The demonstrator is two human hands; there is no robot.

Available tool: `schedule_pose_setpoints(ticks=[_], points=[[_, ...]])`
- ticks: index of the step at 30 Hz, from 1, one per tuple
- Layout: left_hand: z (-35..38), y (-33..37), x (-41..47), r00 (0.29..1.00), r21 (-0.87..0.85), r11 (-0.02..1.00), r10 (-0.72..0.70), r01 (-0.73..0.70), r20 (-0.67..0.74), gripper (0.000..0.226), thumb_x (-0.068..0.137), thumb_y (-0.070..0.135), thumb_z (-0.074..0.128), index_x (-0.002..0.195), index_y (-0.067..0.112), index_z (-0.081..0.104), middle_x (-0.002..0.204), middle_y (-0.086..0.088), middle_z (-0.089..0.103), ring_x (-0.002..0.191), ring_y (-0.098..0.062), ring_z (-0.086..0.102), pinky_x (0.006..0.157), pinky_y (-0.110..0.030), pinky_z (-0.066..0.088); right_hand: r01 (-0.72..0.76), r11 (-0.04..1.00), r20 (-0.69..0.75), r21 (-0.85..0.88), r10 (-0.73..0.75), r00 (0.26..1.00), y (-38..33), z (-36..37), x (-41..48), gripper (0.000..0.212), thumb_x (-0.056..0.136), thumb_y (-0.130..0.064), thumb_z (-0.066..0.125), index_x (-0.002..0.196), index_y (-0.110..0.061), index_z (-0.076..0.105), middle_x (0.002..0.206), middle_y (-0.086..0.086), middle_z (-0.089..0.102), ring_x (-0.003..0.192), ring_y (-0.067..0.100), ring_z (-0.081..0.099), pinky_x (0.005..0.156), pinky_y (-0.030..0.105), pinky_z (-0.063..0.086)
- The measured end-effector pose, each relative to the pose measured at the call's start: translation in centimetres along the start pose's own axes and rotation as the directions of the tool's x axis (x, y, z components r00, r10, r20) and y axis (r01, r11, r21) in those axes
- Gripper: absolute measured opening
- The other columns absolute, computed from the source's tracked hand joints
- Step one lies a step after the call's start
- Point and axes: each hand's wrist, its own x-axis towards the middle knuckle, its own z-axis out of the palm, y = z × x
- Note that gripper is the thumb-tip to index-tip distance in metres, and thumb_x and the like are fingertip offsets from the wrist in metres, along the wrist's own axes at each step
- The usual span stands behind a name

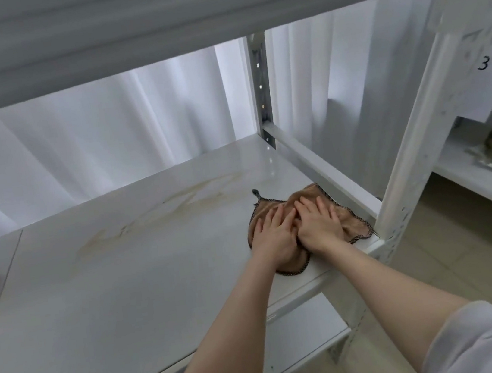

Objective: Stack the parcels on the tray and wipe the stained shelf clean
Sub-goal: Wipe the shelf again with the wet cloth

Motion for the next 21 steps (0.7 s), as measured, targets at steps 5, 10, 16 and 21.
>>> schedule_pose_setpoints(ticks=[5, 10, 16, 21], points=[[-1.3, -5.5, -1.4, 0.993, -0.015, 0.995, -0.102, 0.101, -0.055, 0.052, 0.101, 0.035, 0.026, 0.151, 0.033, 0.014, 0.161, 0.008, 0.001, 0.148, -0.012, -0.001, 0.121, -0.036, -0.001, 0.145, 0.984, -0.004, 0.102, -0.146, 0.989, -4.7, 0.8, 0.7, 0.056, 0.099, -0.038, 0.039, 0.151, -0.02, 0.026, 0.161, -0.001, 0.016, 0.149, 0.023, 0.006, 0.12, 0.04, 0.002], [-3.3, -13.3, -6.5, 0.953, 0.027, 0.953, -0.299, 0.301, -0.052, 0.055, 0.099, 0.042, 0.027, 0.151, 0.035, 0.008, 0.161, 0.007, -0.005, 0.148, -0.014, -0.005, 0.121, -0.036, -0.004, 0.325, 0.917, -0.031, 0.233, -0.327, 0.945, -11.4, 3.2, -1.0, 0.046, 0.091, -0.026, 0.056, 0.136, -0.017, 0.05, 0.146, 0.006, 0.034, 0.132, 0.024, 0.04, 0.107, 0.033, 0.037], [-5.0, -20.7, -14.5, 0.865, -0.034, 0.865, -0.501, 0.5, -0.032, 0.063, 0.096, 0.055, 0.029, 0.15, 0.038, 0.002, 0.16, 0.006, -0.011, 0.148, -0.014, -0.009, 0.12, -0.039, -0.005, 0.492, 0.87, -0.022, 0.008, -0.492, 0.87, -21.6, 7.9, -4.7, 0.039, 0.1, -0.03, 0.04, 0.138, -0.025, 0.049, 0.15, 0.005, 0.036, 0.14, 0.026, 0.026, 0.112, 0.034, 0.025], [-6.1, -26.3, -21.6, 0.781, -0.064, 0.783, -0.622, 0.619, -0.057, 0.064, 0.095, 0.059, 0.03, 0.15, 0.04, 0.002, 0.16, 0.002, -0.012, 0.148, -0.018, -0.006, 0.119, -0.039, -0.004, 0.607, 0.795, 0.15, 0.003, -0.601, 0.785, -29.6, 11.2, -7.7, 0.05, 0.102, -0.035, 0.031, 0.151, -0.025, 0.027, 0.161, 0.006, 0.014, 0.149, 0.026, 0.005, 0.121, 0.038, 0.007]])
